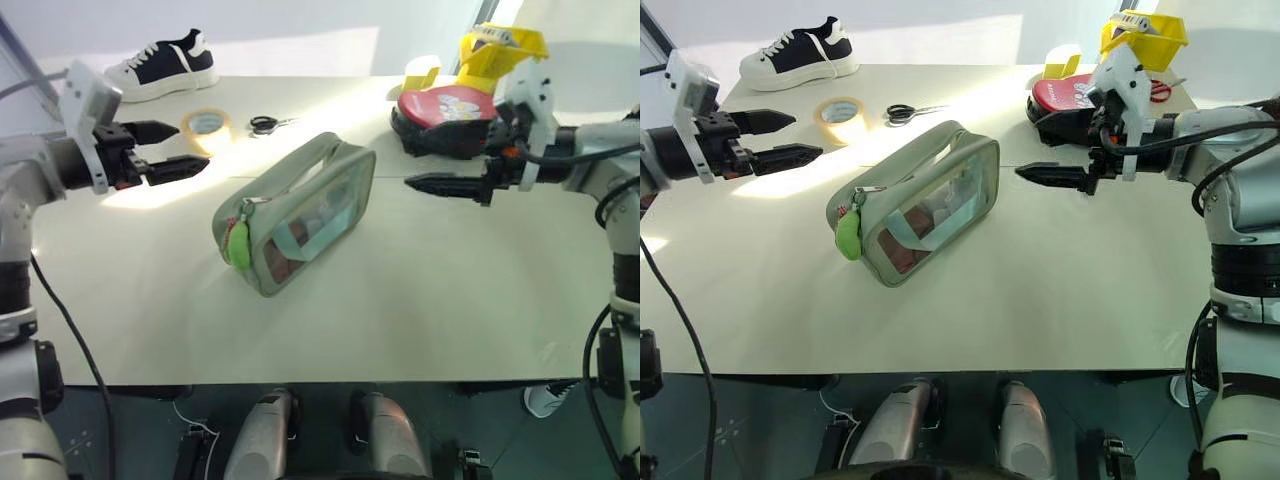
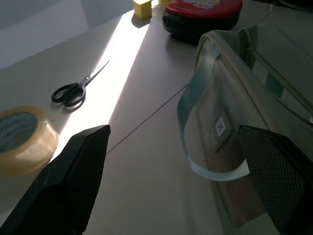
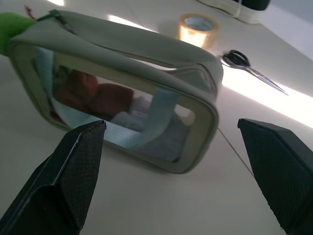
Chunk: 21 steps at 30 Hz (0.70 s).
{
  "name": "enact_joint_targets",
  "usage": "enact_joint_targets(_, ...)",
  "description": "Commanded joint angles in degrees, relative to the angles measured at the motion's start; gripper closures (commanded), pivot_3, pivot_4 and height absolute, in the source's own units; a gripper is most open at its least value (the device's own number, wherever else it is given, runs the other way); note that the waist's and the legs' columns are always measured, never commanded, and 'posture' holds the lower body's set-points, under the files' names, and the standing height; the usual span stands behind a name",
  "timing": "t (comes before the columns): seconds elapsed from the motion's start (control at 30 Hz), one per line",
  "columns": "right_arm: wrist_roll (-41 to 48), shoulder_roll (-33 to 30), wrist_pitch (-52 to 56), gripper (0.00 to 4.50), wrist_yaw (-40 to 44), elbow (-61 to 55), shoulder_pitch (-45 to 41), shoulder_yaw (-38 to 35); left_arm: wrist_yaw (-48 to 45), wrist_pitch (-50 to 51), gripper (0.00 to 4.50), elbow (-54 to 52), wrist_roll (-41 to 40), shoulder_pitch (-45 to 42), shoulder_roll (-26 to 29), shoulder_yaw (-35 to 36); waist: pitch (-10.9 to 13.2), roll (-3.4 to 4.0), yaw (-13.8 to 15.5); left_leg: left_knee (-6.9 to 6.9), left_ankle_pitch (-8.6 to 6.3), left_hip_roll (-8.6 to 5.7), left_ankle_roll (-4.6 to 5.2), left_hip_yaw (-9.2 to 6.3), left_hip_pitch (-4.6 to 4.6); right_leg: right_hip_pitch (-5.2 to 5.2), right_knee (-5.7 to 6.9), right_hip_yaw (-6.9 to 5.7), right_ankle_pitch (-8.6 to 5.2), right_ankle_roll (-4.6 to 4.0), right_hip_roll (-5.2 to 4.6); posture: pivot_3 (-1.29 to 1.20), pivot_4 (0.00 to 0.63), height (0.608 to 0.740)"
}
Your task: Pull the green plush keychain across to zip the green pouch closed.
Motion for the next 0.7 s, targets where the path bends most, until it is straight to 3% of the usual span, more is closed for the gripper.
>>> enact_joint_targets(0.03, -0.08, -0.67, -1.43, 0.00, 0.40, 0.07, -2.21, -0.82, -0.42, -0.50, 0.07, -1.86, -0.91, -2.24, 1.47, 1.48, 0.00, 0.00, 0.00, 0.00, 0.00, 0.00, 0.00, 0.00, 0.02, -0.04, -0.04, 0.00, 0.01, 0.01, -0.01, 0.00, 0.150, 0.740)
enact_joint_targets(0.37, -1.76, 1.08, -5.70, 0.00, 0.54, 3.71, -2.99, -0.03, -2.08, 0.30, 0.07, -3.72, -1.85, -2.49, 2.76, 1.16, 0.00, 0.00, 0.08, -0.02, 0.13, -0.02, 0.02, 0.08, -0.27, -0.20, 0.04, -0.06, 0.16, 0.20, 0.03, 0.00, 0.150, 0.740)
enact_joint_targets(0.7, -6.11, 11.54, -10.75, 0.00, -1.97, 8.33, -8.35, 5.85, -8.48, 4.82, 0.07, -8.45, -7.28, -6.22, 5.64, 0.60, 0.00, 0.01, -0.17, 0.09, 0.15, 0.00, 0.08, 0.13, -0.26, -0.22, 0.15, -0.06, 0.20, 0.17, 0.08, 0.00, 0.150, 0.740)
